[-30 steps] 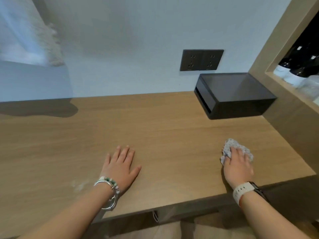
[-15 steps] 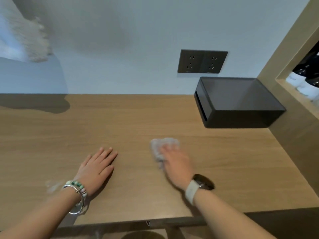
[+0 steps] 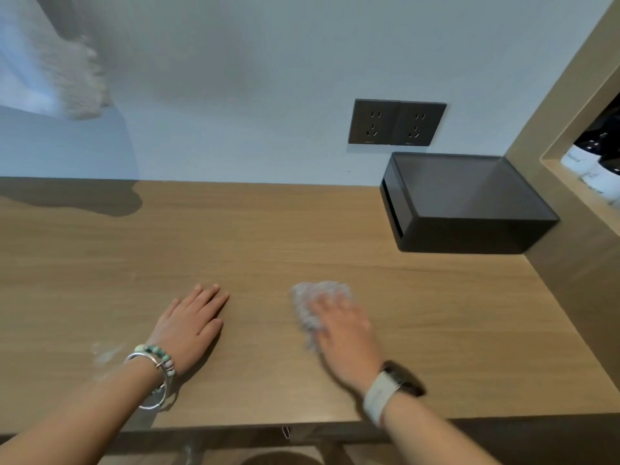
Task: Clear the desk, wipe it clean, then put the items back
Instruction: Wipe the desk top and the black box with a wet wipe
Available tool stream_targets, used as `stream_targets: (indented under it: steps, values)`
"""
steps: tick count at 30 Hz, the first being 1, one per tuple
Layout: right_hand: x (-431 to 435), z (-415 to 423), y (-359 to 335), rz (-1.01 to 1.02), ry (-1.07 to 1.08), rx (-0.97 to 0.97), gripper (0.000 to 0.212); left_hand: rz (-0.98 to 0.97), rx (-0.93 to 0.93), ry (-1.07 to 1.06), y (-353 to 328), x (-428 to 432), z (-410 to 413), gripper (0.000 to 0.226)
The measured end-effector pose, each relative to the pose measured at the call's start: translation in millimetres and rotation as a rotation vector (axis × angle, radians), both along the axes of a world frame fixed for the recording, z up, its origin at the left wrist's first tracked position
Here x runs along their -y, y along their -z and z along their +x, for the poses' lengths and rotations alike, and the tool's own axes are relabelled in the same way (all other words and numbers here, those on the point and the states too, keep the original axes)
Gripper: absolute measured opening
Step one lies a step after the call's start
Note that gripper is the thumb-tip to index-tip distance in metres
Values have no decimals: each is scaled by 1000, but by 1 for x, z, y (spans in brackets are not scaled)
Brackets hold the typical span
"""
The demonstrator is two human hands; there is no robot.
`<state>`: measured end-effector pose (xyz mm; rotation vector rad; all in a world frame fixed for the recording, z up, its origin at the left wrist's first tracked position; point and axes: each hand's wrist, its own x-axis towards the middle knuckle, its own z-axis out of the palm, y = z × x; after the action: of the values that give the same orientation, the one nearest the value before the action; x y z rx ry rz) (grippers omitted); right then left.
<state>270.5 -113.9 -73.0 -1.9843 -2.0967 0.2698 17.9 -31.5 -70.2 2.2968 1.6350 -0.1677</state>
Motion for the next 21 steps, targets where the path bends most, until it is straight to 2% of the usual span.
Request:
stream_targets:
  steps: [1, 3, 5, 7, 9, 12, 14, 15, 17, 19, 21]
  values:
    - [-5, 23, 4, 15, 153, 19, 52, -10, 14, -1, -3, 2, 2, 50]
    - [-11, 60, -1, -123, 458, 6, 50, -10, 36, 2, -8, 7, 1, 61]
    - [-11, 56, -7, -186, 548, -5, 51, 29, 70, -29, -10, 14, -9, 74]
    - [-6, 13, -11, -145, 420, 10, 52, 79, 121, -96, -12, 20, -26, 71]
    - [3, -46, -12, -103, 174, -26, 52, 122, 134, -154, -11, 24, -45, 62]
    - [14, -118, -13, -183, -199, -43, 52, 127, 104, -205, -11, 31, -75, 63]
    - [9, -130, -6, -168, -306, -19, 50, 133, 88, -235, -12, 34, -94, 65]
    - [4, -125, -3, -97, -275, 5, 51, 139, 83, -251, -13, 36, -103, 68]
    - [-7, -99, -3, 9, -12, 24, 52, 137, 42, -280, -12, 40, -124, 64]
    - [-15, -74, -7, -105, 261, 23, 49, 129, 7, -290, -8, 43, -146, 59]
    - [-12, -78, -9, -184, 403, 19, 51, 107, -18, -294, -4, 45, -168, 58]
